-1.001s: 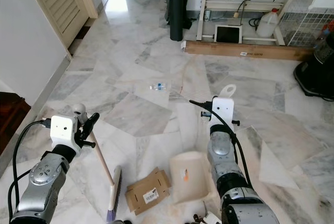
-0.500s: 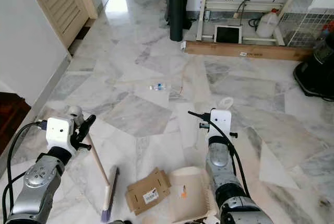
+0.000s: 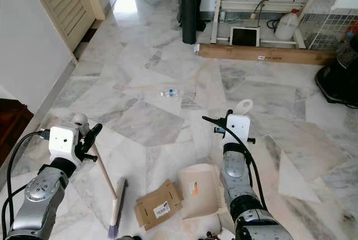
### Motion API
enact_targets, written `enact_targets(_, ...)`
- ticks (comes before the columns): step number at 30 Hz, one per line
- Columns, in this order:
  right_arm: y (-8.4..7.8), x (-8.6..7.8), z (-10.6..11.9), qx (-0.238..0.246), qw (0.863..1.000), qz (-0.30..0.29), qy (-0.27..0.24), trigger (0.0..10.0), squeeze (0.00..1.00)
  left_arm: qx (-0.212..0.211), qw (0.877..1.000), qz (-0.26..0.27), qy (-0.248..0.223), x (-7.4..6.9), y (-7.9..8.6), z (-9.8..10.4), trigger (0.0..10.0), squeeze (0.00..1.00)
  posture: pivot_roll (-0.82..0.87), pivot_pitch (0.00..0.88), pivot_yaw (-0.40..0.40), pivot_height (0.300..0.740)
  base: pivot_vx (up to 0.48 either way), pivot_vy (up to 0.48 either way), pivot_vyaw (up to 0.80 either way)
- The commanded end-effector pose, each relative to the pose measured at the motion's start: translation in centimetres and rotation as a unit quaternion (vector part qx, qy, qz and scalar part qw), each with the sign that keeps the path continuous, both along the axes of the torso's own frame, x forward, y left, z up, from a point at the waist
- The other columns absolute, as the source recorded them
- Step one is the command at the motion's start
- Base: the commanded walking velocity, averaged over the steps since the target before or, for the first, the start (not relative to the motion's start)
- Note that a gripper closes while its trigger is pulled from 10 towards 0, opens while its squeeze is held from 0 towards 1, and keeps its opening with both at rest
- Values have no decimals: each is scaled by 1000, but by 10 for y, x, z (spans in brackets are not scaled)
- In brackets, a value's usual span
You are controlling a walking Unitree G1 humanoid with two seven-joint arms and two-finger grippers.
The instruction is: Sweep floor
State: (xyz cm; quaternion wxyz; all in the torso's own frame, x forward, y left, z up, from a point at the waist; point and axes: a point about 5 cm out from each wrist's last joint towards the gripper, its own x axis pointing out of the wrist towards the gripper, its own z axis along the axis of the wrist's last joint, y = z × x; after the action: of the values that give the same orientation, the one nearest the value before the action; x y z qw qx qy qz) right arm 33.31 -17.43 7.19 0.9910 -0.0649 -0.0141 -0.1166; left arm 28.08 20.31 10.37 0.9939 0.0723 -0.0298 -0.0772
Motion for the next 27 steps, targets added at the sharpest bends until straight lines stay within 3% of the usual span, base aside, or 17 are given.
enact_targets(1,3,-5,-13,15,999,-1,35,10000,0,5,1000,9,-2,-3,7,1,10000,0,179,152,54,740,0,0,0)
enact_targets(13,3,-21,-34,13,997,-2,70,10000,0,4,1000,3,3,-4,6,0,10000,0,180,148,55,740,0,0,0)
enact_targets(27,2,-9,-14,20,1000,-11,17,10000,0,4,1000,3,-4,-3,7,3,10000,0,190,155,60,740,0,0,0)
